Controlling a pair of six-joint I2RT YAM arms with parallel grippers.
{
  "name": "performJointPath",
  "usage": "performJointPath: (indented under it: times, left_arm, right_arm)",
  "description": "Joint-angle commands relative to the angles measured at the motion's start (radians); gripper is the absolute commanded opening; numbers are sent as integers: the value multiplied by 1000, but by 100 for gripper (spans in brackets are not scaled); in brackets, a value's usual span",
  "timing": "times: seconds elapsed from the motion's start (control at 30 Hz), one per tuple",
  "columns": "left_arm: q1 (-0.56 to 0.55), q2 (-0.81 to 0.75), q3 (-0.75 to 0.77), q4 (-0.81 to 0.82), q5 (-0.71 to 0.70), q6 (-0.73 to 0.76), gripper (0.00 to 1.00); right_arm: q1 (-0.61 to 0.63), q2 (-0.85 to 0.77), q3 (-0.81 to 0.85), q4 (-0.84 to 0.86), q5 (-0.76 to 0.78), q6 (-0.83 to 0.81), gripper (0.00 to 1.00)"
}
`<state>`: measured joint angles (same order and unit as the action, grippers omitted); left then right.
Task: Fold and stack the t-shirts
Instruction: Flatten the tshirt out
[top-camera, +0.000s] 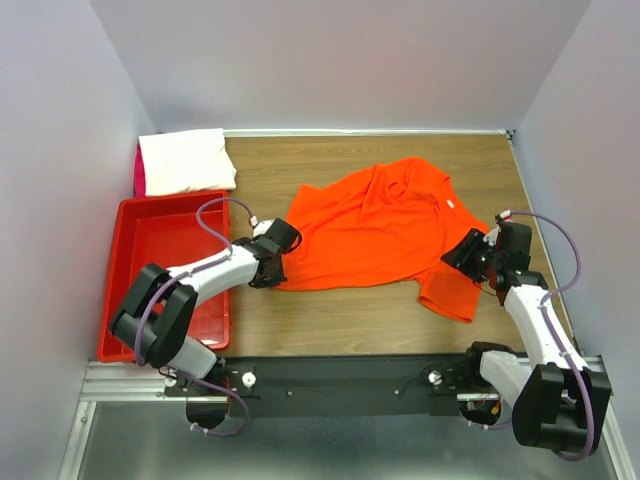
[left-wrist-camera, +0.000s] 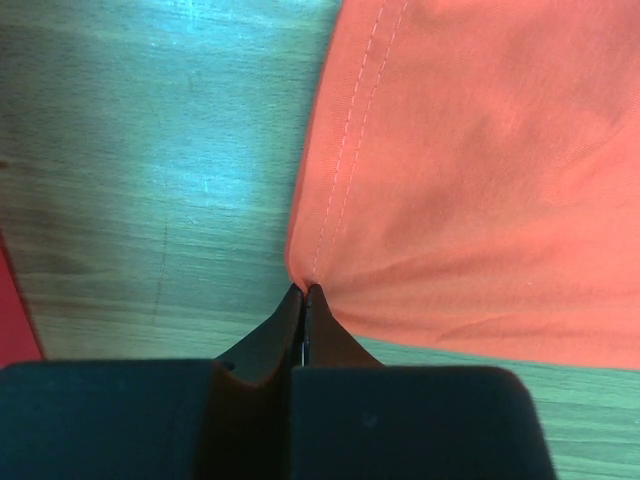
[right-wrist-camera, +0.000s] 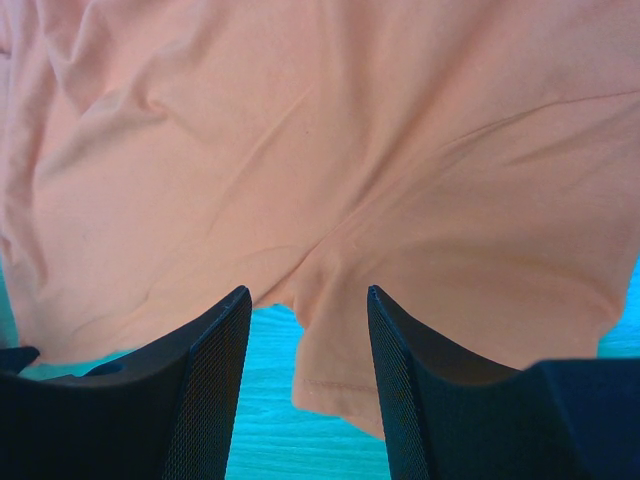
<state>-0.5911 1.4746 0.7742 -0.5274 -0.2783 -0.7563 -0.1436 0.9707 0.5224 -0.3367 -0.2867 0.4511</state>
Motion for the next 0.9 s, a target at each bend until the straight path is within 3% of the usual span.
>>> performJointPath:
  times: [0.0,0.27,0.47,0.73,0.87]
  left_arm:
    - [17,38,26,-63,-54,31,0]
    - [100,26,56,1,-90,156,0]
    - [109,46,46,134,-25,230,0]
    - [109,30,51,178,7,279,0]
    - [109,10,40,170,-18,287,0]
  right_arm:
    - [7,-6,-10,13,-32,-3,57]
    - [24,-15,22,-51,16,37,58]
    - [47,78,120,-166,205,37,56]
    - [47,207,189,-373,401,86,57]
    - [47,287,225,-470,380,133,56]
